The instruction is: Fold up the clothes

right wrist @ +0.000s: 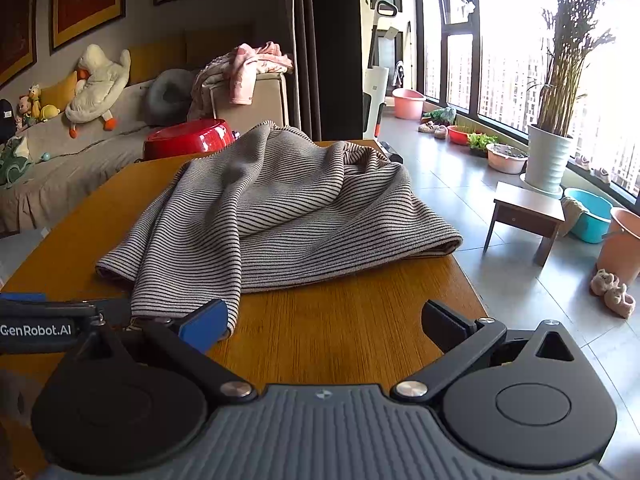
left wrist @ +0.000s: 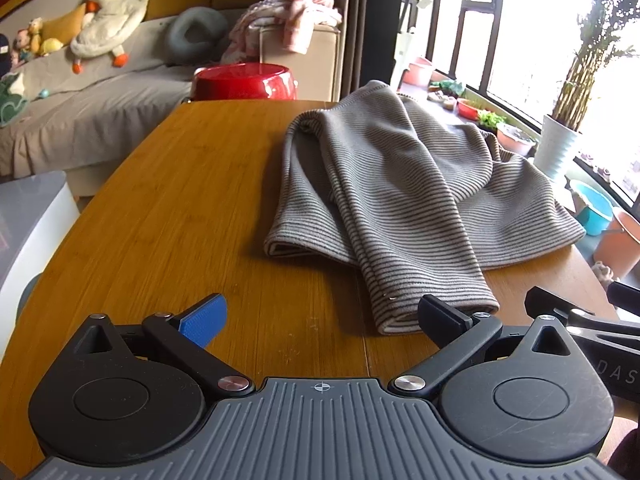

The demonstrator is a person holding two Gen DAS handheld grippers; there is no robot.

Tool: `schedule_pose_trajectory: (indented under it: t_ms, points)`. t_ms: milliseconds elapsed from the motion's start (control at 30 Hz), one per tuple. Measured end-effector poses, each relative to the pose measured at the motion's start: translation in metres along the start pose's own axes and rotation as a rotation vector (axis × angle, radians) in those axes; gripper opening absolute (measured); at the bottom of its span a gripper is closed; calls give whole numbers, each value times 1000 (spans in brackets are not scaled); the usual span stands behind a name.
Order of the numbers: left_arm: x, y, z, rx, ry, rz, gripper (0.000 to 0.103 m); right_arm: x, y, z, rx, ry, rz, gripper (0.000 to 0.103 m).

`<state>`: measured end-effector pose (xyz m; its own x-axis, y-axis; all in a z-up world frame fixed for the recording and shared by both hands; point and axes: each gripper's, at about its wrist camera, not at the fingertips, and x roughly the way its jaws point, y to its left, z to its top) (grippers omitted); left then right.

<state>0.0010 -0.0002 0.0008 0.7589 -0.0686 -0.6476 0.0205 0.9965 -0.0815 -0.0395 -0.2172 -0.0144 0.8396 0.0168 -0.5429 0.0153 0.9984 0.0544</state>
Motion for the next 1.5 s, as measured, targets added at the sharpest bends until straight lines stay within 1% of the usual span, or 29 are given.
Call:
schedule_pose_trajectory:
  t_ms: [67,200,267,367,433,1500]
  points:
    - [0,4,-2,-9,-5,-16,103,-2,0,0,-1,3,-1,103]
    - [3,1,-7,11,-2,7,103,-4,0,-1,-3,12,-2,103]
    - [0,1,-8,8,0,7,103,-1,-4,0,-2,30,-1,103]
    - [2,-2,-5,14,19,18,103,6,-2,-2,-5,29,-3,103]
    - [3,-3,-4,15,28,22,103,1,-1,-4,-10,26,-4,103]
    - [5,-2,-7,12,49,20,103,3,1,-2,-46,12,-28,103]
